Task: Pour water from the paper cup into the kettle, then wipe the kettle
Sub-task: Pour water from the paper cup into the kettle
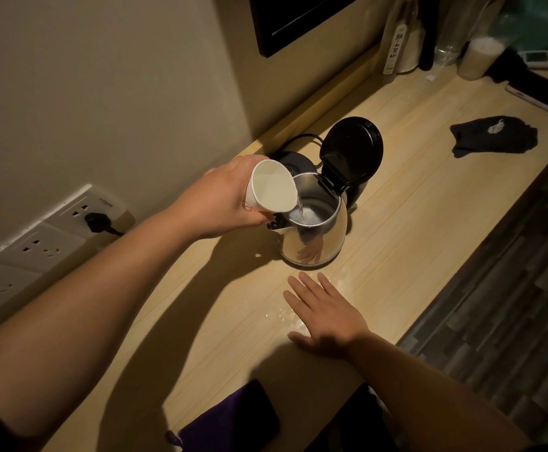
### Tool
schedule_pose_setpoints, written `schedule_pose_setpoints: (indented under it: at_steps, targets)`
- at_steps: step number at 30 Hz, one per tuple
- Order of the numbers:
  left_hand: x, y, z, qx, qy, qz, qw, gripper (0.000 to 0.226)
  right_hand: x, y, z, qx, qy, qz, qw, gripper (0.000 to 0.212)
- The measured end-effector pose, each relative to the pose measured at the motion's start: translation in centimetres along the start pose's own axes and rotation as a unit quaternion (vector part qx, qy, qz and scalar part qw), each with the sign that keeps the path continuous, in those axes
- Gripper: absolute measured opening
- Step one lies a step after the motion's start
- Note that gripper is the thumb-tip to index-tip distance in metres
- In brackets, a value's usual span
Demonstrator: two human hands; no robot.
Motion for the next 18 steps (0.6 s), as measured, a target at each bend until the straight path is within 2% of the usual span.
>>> schedule_pose_setpoints:
  at_steps: [18]
  targets:
    - [0.17, 0.61, -0.53, 0.017, -0.016, 0.001, 1.0, 0.08, -0.12, -0.1, -0.45, -0.009, -0.01, 0.002, 1.0, 0.085]
Point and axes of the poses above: each hand's wrist, its own x-axis towards the middle knuckle, its own z-axis out of the palm, y = z × x, the point moved 1 cm from there along x, towards the middle knuckle, and after that the axes turned 10 degrees about -y, right-handed, at the moved point
